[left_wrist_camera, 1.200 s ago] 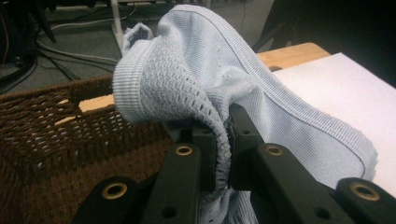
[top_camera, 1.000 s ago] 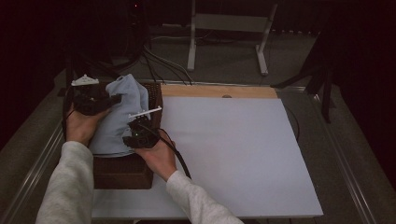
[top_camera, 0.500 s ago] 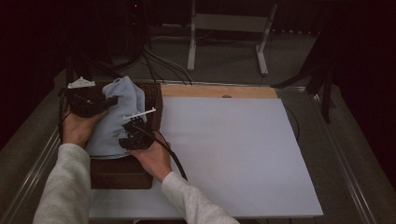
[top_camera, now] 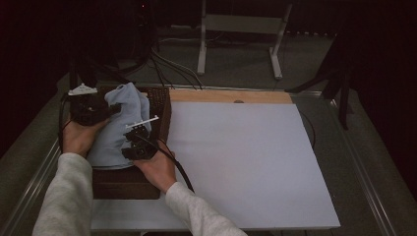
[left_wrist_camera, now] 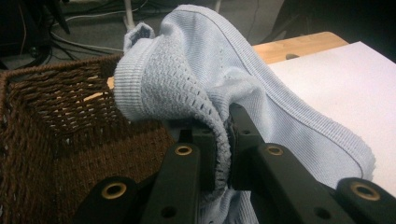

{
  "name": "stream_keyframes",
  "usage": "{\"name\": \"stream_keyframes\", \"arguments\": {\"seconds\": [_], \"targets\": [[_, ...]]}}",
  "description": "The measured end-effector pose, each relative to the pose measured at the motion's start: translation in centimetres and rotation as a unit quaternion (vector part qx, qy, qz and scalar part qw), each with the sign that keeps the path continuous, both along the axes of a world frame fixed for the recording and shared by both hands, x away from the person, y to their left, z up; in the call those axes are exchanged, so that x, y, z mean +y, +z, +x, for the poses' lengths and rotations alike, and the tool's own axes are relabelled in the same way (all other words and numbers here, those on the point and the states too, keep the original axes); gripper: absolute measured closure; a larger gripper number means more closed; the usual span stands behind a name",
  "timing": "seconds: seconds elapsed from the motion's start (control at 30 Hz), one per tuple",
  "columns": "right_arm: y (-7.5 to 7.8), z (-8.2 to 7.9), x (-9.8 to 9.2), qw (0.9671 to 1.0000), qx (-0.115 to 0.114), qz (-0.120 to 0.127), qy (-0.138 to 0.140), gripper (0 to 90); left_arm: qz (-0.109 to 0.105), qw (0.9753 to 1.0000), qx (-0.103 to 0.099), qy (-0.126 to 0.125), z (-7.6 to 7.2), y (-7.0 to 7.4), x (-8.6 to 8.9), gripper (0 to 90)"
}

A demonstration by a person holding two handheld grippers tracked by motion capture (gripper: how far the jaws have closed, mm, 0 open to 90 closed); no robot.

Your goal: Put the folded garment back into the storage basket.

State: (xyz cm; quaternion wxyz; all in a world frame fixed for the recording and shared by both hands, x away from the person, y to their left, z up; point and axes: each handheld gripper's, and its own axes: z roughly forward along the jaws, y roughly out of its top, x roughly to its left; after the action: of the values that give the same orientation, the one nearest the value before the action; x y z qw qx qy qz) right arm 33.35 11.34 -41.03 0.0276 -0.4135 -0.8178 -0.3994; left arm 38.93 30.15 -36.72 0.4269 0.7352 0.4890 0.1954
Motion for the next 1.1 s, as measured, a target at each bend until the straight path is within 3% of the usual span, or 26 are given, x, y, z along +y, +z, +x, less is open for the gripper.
{"name": "stream_keyframes", "arguments": {"seconds": [1.1], "targets": [[-0.6, -0.7, 2.0, 0.9995, 0.000, -0.032, -0.001, 77.9, -0.004, 0.9999, 0.007, 0.009, -0.5, -1.1, 1.3, 83.6]]}}
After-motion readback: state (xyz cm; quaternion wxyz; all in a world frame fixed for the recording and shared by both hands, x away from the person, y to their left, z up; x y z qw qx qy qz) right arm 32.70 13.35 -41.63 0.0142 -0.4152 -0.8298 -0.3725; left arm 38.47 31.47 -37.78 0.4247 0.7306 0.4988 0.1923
